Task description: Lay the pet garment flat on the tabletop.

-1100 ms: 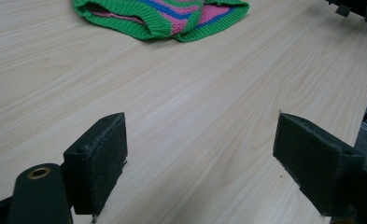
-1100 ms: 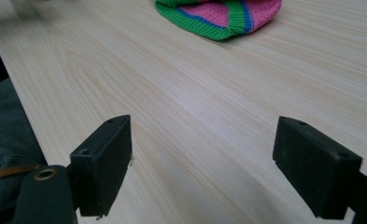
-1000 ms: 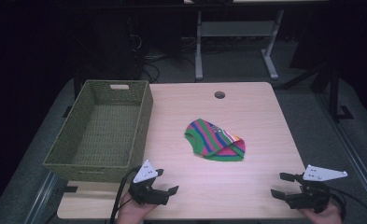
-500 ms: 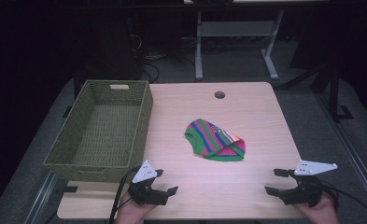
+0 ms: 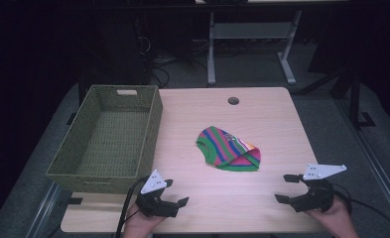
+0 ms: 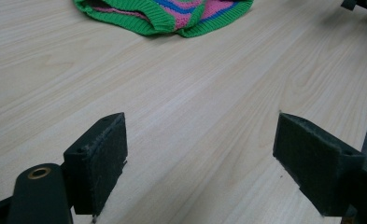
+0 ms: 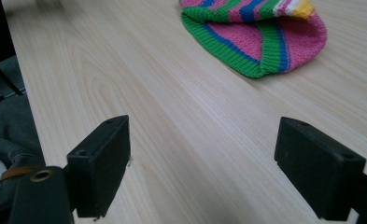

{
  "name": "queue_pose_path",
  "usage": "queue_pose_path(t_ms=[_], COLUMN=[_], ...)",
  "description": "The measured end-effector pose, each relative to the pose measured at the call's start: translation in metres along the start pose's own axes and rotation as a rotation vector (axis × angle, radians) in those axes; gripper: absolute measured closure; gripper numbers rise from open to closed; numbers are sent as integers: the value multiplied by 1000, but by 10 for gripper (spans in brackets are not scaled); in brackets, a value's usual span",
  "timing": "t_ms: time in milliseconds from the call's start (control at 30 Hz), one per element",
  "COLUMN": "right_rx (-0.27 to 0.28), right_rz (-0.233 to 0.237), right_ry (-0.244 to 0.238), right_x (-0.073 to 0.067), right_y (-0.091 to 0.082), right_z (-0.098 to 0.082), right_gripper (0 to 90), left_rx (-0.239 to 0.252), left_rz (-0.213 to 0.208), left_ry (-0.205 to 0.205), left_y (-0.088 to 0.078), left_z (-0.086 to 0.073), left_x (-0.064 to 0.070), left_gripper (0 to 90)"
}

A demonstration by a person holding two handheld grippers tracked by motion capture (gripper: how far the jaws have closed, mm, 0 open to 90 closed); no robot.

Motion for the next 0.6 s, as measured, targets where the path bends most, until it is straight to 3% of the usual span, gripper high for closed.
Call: queue_pose_path(t_ms=[67,600], right_rx=[-30,-79], right_rz=[13,60], right_ry=[-5,7], right_x=[1,5], right_y=[4,9], right_z=[2,18], right_gripper=[180,160], left_rx=[-7,7], left_rz=[0,7], left_ry=[4,-8], left_y=[1,-3], left_z=[0,0], left_x=[0,-4], left_gripper=[174,174])
Point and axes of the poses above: each handheld gripper's, and its own axes: y roughly forward along the jaws, z roughly out of its top, x roughly to its right, the point moved 7 cm from there along y, roughly forward along the jaws, and after that the axes turned 5 degrees about -y, right-handed, at the moved point
